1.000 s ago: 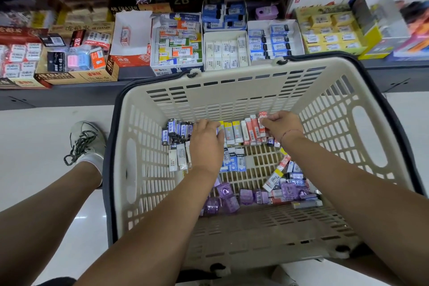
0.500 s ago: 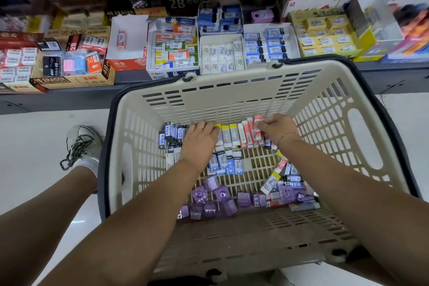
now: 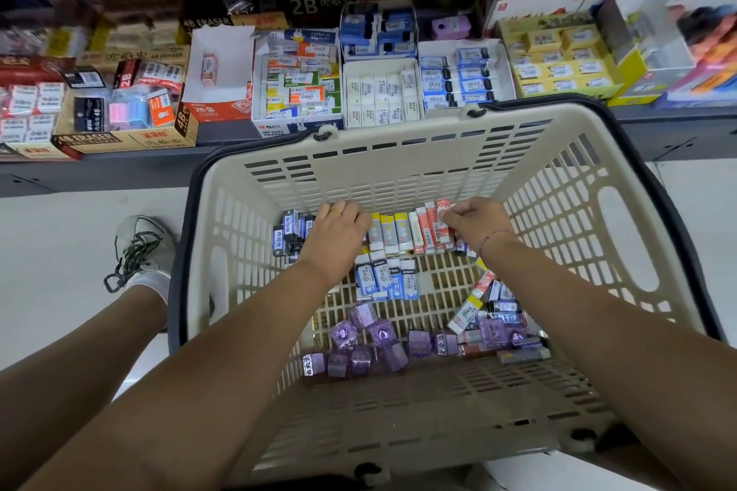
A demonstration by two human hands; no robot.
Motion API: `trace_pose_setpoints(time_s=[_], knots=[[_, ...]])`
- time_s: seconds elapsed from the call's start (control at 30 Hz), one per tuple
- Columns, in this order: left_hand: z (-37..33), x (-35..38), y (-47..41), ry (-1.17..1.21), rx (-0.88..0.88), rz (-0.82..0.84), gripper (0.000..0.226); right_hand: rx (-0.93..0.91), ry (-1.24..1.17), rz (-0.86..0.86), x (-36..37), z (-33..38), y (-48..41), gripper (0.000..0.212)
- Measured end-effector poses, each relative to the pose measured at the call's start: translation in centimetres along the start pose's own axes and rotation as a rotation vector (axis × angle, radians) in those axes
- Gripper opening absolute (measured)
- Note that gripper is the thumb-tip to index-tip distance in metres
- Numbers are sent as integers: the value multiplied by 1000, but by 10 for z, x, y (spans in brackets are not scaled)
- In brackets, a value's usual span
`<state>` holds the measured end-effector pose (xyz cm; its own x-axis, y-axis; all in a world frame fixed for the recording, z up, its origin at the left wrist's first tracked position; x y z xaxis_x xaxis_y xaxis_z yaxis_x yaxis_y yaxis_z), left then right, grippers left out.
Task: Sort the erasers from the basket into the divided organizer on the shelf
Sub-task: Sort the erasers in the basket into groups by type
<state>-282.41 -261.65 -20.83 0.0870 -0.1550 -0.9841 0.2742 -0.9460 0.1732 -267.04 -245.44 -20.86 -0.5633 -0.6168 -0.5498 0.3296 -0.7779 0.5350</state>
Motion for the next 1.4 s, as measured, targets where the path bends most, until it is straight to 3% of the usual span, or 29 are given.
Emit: trace_pose_setpoints(time_s=[0.37, 0.57, 0.67, 0.77, 0.9, 1.13, 1.3, 1.4], knots=[[29, -30, 25, -99, -246, 74, 60, -12, -9, 0, 1, 1, 2, 10], [36, -35, 39, -103, -416, 155, 58, -24, -15, 13, 0, -1, 3, 11], [26, -38, 37, -73, -372, 71, 50, -2, -29, 7, 0, -5, 2, 19], [9, -35, 28, 14, -191, -14, 44, 13, -52, 8, 0, -5, 2, 22], [-9, -18, 10, 86, 7, 72, 50, 7, -55, -3, 1, -5, 2, 21], [4, -3, 5, 128, -74, 47, 39, -10, -14, 10, 1, -10, 0, 18], [17, -15, 14, 178, -141, -136, 33, -9, 0, 19, 2, -7, 0, 15], [20, -19, 20, 83, -174, -161, 38, -19, 13, 22, 3, -7, 0, 14]])
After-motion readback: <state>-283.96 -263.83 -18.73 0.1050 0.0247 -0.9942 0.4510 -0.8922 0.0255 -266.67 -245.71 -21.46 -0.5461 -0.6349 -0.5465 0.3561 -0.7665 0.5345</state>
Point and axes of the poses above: each hand's wrist, its own y-axis away from the middle knuckle, its own x-axis out of the palm, z = x × y, the point moved 3 cm from there along -y, towards the middle knuckle, and after that the axes turned 4 degrees about y, right-handed, at the moved point
